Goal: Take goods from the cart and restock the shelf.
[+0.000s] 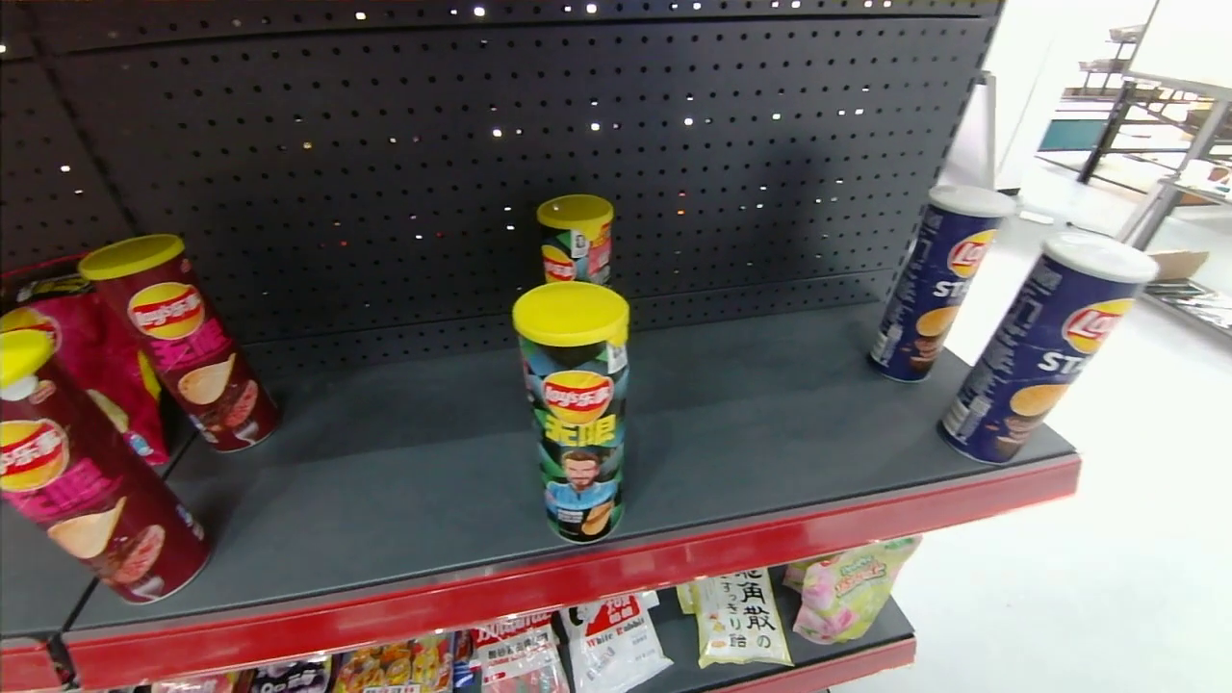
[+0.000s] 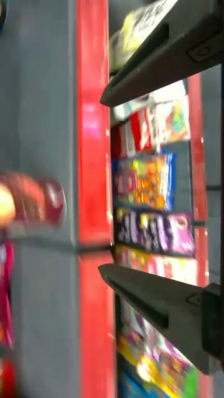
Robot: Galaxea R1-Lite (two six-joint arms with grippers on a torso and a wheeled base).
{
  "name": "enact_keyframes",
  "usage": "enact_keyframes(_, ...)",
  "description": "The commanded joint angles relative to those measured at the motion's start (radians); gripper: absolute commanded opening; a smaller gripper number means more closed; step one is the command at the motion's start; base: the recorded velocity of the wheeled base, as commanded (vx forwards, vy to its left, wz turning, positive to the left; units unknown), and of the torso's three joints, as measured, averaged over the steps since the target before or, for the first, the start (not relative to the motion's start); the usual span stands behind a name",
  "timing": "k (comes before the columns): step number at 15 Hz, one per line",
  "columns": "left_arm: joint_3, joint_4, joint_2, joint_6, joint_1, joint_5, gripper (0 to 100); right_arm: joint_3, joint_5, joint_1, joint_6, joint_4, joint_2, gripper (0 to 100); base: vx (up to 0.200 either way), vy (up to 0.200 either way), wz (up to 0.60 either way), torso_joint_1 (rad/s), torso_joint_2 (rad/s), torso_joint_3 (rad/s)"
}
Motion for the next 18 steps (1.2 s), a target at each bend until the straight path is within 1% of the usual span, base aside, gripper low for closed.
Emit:
enact_keyframes(1,0.03,-0.027,-0.001,-0.007,0.001,-0.002,100,-0.001,0.0,0.001,-0.001,-0.001,0.0,100,0.0,0.0,0.0,0.0,0.0,0.0)
enact_keyframes(4,0.033,-0.047,-0.001,-0.008,0.001,0.001,100,-0.001,0.0,0.001,0.004,-0.001,0.0,100,0.0,0.0,0.0,0.0,0.0,0.0)
enact_keyframes(6,0.033,-0.101,-0.003,-0.007,0.001,-0.005,100,0.001,0.0,0.001,0.002,-0.001,0.0,100,0.0,0.0,0.0,0.0,0.0,0.0)
enact_keyframes(7,0.033,-0.104,-0.003,-0.005,0.001,-0.009,100,-0.001,0.001,0.001,0.001,-0.001,0.0,100,0.0,0.0,0.0,0.0,0.0,0.0)
enact_keyframes(9,0.065,-0.113,-0.003,-0.01,0.001,-0.053,100,-0.001,0.009,0.002,-0.001,-0.001,0.0,100,0.0,0.0,0.0,0.0,0.0,0.0)
enact_keyframes(11,0.096,-0.168,-0.001,-0.018,0.001,-0.067,100,-0.001,0.012,0.001,-0.004,-0.001,0.0,100,0.0,0.0,0.0,0.0,0.0,0.0)
enact_keyframes(12,0.097,-0.17,-0.001,-0.015,0.001,-0.055,100,-0.005,0.015,0.001,-0.018,-0.006,0.0,100,0.0,0.0,0.0,0.0,0.0,0.0)
enact_keyframes(13,0.099,-0.173,-0.003,-0.012,0.001,0.01,100,-0.137,0.063,0.018,0.004,0.002,0.09,100,0.0,0.0,0.0,0.0,0.0,0.0)
enact_keyframes(14,0.1,-0.175,-0.003,-0.01,0.001,0.082,100,-0.297,0.07,0.03,0.094,-0.006,0.285,100,0.0,0.0,0.0,0.0,0.0,0.0)
enact_keyframes(15,0.111,-0.193,-0.003,-0.031,0.001,0.108,100,-0.462,0.073,0.034,0.174,-0.009,0.452,100,0.0,0.0,0.0,0.0,0.0,0.0)
enact_keyframes(16,0.166,-0.303,-0.003,-0.076,0.001,0.082,100,-0.571,0.102,0.036,0.16,-0.009,0.573,100,0.0,0.0,0.0,0.0,0.0,0.0)
enact_keyframes(17,0.179,-0.357,-0.003,-0.058,0.001,0.001,100,-0.579,0.167,0.044,0.088,-0.009,0.621,100,0.0,0.0,0.0,0.0,0.0,0.0)
enact_keyframes(18,0.179,-0.328,-0.003,-0.005,0.001,-0.065,100,-0.573,0.211,0.064,0.021,-0.009,0.656,100,0.0,0.0,0.0,0.0,0.0,0.0)
